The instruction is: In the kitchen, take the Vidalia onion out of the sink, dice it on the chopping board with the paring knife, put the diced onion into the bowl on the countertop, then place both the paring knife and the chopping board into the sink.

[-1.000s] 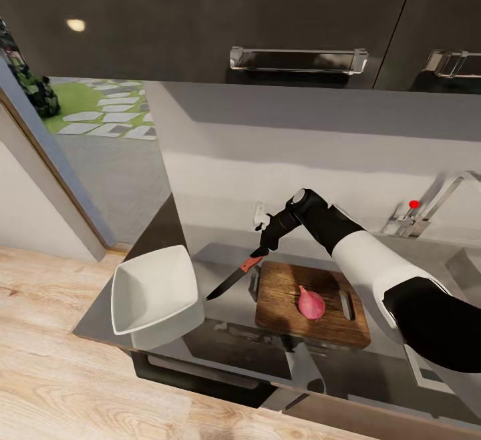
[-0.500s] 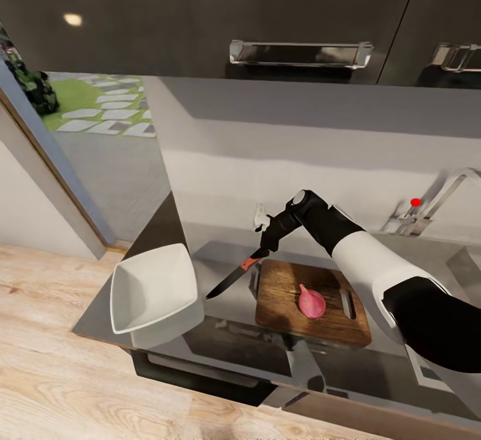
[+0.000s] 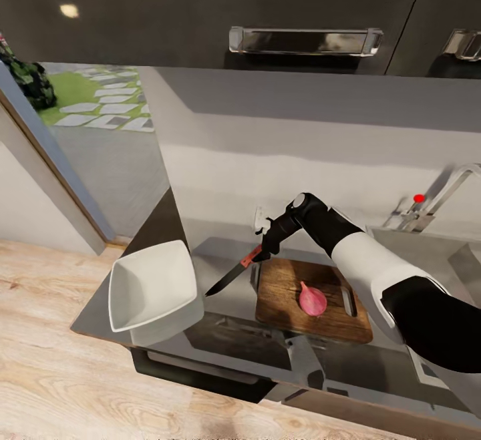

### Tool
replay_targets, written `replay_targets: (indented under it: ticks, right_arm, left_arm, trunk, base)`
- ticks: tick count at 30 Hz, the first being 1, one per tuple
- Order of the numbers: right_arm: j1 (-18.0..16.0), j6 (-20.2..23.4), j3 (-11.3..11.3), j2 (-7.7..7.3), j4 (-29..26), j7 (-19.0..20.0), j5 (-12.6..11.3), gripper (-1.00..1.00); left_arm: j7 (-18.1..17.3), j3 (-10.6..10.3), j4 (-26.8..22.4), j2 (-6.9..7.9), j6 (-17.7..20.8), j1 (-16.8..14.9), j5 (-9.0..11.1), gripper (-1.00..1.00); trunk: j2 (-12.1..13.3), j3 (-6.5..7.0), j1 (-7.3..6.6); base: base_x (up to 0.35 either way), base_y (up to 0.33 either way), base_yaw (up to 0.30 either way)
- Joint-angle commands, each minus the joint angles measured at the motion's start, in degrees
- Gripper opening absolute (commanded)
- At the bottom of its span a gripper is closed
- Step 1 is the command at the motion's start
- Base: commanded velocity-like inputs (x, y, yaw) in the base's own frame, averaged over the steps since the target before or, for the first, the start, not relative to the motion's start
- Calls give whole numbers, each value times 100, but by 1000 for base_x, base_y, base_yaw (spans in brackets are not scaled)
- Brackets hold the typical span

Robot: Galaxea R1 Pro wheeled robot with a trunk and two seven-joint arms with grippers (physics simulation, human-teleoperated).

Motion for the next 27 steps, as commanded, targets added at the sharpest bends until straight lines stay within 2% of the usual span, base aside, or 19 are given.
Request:
replay_targets:
  ticks: [1, 11, 27]
  right_arm:
    - [-4, 56, 6, 0, -6, 21, 8, 100]
    - [-5, 48, 6, 1, 57, 21, 40, 100]
    - [-3, 48, 6, 6, 59, 12, 47, 100]
  left_arm:
    - [16, -39, 24, -1, -39, -10, 18, 100]
    - [14, -39, 24, -1, 233, -10, 18, 100]
    - [16, -39, 24, -1, 262, -10, 18, 100]
  trunk:
    - [-11, -19, 3]
    - [-11, -111, 3]
    - [-11, -257, 3]
  base:
    - [0, 0, 0]
    - [0, 0, 0]
    - [13, 0, 0]
